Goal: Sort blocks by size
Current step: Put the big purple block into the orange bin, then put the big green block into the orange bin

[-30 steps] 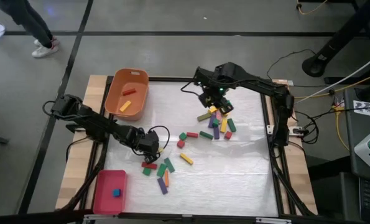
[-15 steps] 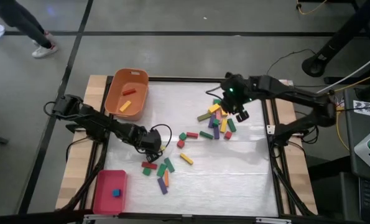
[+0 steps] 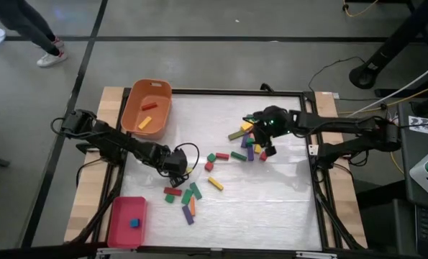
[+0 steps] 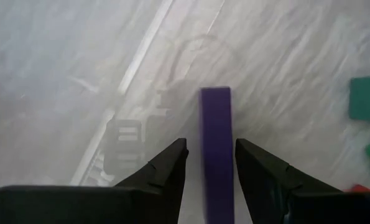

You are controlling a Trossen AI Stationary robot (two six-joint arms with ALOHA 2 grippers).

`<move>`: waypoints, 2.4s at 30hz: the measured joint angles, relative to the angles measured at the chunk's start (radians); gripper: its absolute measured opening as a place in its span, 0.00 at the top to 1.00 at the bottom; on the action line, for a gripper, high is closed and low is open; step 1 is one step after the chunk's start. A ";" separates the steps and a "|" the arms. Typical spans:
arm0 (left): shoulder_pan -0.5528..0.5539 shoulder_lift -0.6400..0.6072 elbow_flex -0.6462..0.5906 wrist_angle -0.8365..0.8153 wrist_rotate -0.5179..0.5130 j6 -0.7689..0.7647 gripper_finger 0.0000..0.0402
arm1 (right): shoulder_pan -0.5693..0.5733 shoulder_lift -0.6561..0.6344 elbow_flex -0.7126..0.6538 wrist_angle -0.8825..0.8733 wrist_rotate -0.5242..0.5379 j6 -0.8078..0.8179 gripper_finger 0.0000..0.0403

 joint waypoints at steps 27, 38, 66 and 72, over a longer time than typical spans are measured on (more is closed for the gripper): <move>0.192 -0.051 0.067 -0.001 0.035 0.261 0.91 | 0.143 0.037 -0.081 0.318 -0.027 0.037 0.56; 0.467 -0.332 0.155 -0.155 -0.251 0.500 0.91 | 0.312 0.135 -0.080 0.322 0.258 0.221 0.56; 0.785 -0.419 0.081 -0.262 -0.336 0.530 0.59 | 0.359 0.267 -0.080 0.272 0.445 0.458 0.56; 0.784 -0.420 0.081 -0.262 -0.324 0.528 0.59 | 0.359 0.349 -0.080 0.274 0.474 0.504 0.56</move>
